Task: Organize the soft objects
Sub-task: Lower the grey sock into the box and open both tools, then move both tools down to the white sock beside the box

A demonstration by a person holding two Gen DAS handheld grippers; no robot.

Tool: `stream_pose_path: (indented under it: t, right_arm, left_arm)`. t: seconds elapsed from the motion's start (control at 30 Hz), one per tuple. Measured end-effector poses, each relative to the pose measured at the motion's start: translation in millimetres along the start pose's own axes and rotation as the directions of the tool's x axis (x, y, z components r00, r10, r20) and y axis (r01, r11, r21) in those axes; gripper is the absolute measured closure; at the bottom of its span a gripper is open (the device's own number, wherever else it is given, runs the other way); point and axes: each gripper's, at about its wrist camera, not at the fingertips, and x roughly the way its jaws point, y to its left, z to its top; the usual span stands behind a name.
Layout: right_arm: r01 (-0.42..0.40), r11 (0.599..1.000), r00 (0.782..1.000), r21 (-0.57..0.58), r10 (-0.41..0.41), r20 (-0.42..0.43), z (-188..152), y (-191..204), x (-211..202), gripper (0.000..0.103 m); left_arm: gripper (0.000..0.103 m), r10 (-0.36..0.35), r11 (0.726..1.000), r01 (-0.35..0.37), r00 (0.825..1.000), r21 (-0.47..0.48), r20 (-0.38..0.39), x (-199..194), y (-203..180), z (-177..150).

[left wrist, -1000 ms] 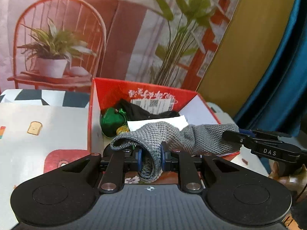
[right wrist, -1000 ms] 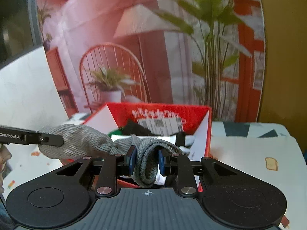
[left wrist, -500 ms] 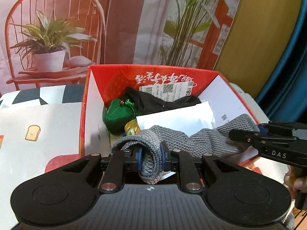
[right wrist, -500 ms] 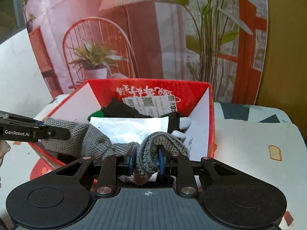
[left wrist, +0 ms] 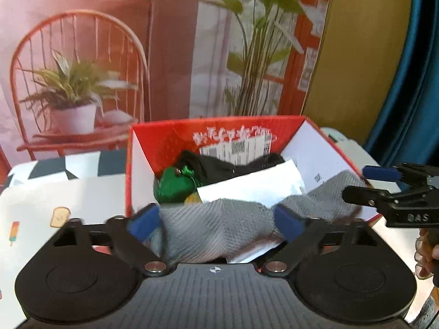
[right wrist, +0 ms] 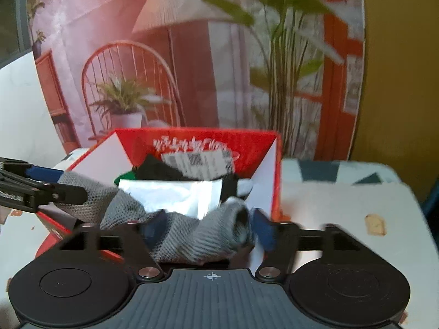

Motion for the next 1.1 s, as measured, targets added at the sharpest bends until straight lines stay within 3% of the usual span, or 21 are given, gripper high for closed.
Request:
stream_pose_path:
  t: [0.13,0.4,0.63,0.87,1.1]
  right_arm:
    - [0.012,1.0,0.997,-0.026,-0.01,0.077,-2,0,-20,0.001]
    - [0.002,0.999,0.988,0.049,-0.01,0.156,-20,-6,-43,0.0]
    - [0.071,0.997,0.984,-0.026,-0.066,0.167,-63,11,-53,0.0]
    - [0.038,0.999,0.997,-0.023,-0.037,0.064,-97,13,-42,0.0]
    - [0.063,0.998,0.997,-0.016,-0.064,-0.035,-119,11,-8,0.0]
  left_arm:
    - [0.001,0.022,1.0,-0.022,0.999,0.005,0.046,-17,0,-2]
    - [0.0,0.081,0.994,-0.088,0.991,0.057,0.103,-47,-6,-30]
    - [0.0,0.089,0.994,-0.082,0.99,-0.069,0.105,-57,5,-62]
    - [0.0,0.101,0.973,-0.092,0.994,-0.213,0.032,-41,24,-95]
    - [0.0,0.169,0.969,-0.176,0.984,-0.174,-0.053,-11,28,-116]
